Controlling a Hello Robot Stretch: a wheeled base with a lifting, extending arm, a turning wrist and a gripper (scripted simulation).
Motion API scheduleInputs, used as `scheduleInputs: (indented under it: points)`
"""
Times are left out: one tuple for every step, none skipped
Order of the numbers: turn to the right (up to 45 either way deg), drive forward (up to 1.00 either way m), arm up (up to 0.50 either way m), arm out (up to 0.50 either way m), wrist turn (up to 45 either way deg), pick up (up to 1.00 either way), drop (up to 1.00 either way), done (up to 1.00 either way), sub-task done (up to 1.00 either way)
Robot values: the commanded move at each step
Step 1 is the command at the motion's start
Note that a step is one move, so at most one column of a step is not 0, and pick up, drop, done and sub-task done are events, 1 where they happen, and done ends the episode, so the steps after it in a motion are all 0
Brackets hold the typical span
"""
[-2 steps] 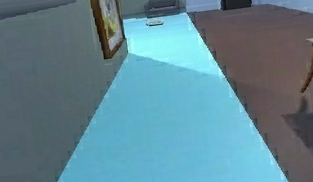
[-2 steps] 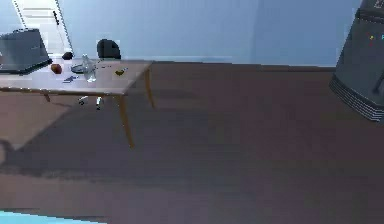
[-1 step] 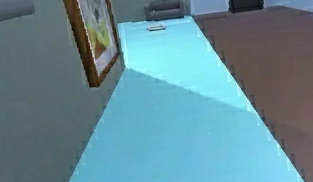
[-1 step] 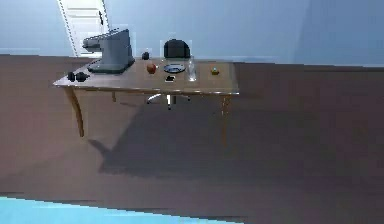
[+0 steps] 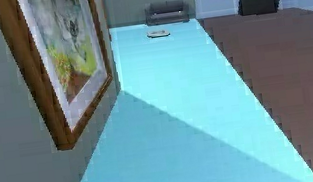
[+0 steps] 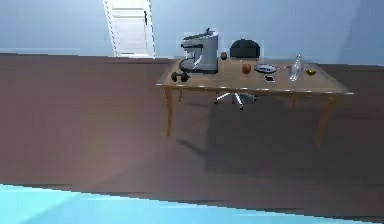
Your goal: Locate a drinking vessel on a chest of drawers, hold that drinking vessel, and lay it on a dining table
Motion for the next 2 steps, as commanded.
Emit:
scheduleInputs:
  points:
    - [0.0,1.00,0.00,0.00,0.0,0.00,0.00,0.00,0.00]
    - [0.0,1.00,0.00,0.00,0.0,0.00,0.00,0.00,0.00]
